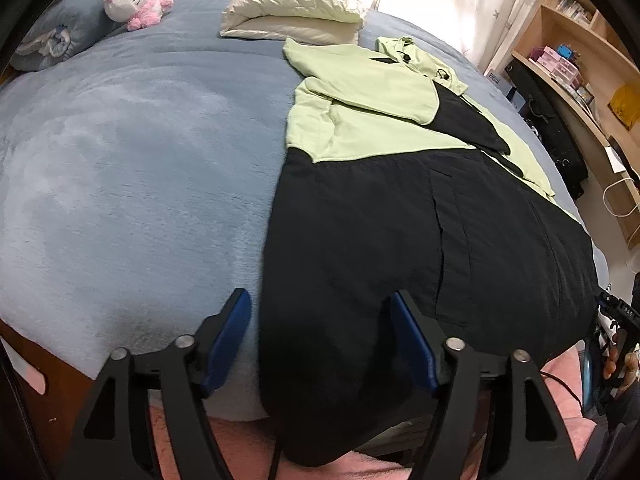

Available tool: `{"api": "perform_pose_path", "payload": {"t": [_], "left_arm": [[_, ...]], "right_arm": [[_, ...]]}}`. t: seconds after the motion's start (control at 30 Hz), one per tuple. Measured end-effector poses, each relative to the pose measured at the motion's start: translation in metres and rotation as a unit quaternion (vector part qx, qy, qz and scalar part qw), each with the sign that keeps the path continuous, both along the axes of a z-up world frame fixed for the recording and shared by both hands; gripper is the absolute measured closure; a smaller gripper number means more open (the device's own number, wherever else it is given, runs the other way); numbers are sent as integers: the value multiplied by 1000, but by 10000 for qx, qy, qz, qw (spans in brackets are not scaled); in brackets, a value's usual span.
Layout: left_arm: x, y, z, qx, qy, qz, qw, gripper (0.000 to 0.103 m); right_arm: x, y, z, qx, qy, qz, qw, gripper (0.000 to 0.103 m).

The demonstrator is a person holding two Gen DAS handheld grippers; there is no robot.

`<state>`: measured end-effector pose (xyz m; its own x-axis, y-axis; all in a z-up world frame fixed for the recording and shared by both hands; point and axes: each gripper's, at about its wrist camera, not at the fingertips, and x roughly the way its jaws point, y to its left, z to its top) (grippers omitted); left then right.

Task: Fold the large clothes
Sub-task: 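Move both tools down to the black hem of the jacket, then grasp the black hem with both tools and fold it up toward the hood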

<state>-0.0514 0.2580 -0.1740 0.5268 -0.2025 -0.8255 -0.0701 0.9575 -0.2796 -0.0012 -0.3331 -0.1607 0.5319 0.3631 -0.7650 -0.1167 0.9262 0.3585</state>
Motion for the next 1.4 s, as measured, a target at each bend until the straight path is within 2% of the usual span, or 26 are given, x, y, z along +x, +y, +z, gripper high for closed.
{"api": "perform_pose_path", "payload": {"t": [0.07,0.2,0.3,0.4,0.53,0.63,0.7,0.77,0.8,0.83,0.87,0.93,1.03,1.07,1.1,1.23,1.4], "left_arm": [[0,-6,-2,37,-19,-104,9999,26],[-3,-18,-4,231,-109,-290,9993,26],[-5,-16,-5,194,-128,-289,9993,25],[-5,-14,-7,115,-141,-294,9994,25],[-6,-12,-9,11,-128,-270,9996,25],[-3,-13,-9,3,-25,-240,9997,25],[-3,-17,-8,5,26,-279,9996,37],[-2,-22,-6,0,98,-310,9995,68],[-1,-23,-5,-32,148,-320,9994,75],[0,-24,-4,-175,190,-357,9990,92],[1,-24,-3,-354,251,-349,9984,95],[4,-27,0,-427,334,-233,9983,97],[5,-24,6,-834,347,0,9959,100],[5,-22,10,-1184,285,75,9925,100],[3,-21,16,-1333,191,139,9908,100],[-4,-24,46,-1672,-216,234,9854,100],[-15,-24,85,-1996,-630,332,9773,101]], "right_arm": [[-1,5,-1,189,11,199,9996,47],[-3,19,1,435,-49,563,9975,47],[0,32,-1,346,-10,707,9969,47],[6,40,-6,209,61,718,9972,47],[9,39,-9,267,120,577,9979,49],[7,41,-10,159,73,433,9989,60],[8,41,-10,206,70,351,9991,84],[9,39,-10,247,78,223,9994,91],[9,38,-9,266,74,186,9994,93],[9,38,-8,294,67,148,9994,93],[9,37,-6,341,55,99,9994,95],[9,36,-3,452,17,49,9990,98],[9,35,7,860,-105,-1,9962,99],[9,36,16,1000,-211,-2,9948,99],[8,36,22,1094,-290,4,9936,99],[3,39,58,1557,-692,144,9853,99],[-9,50,96,1840,-1124,368,9758,99]]}}
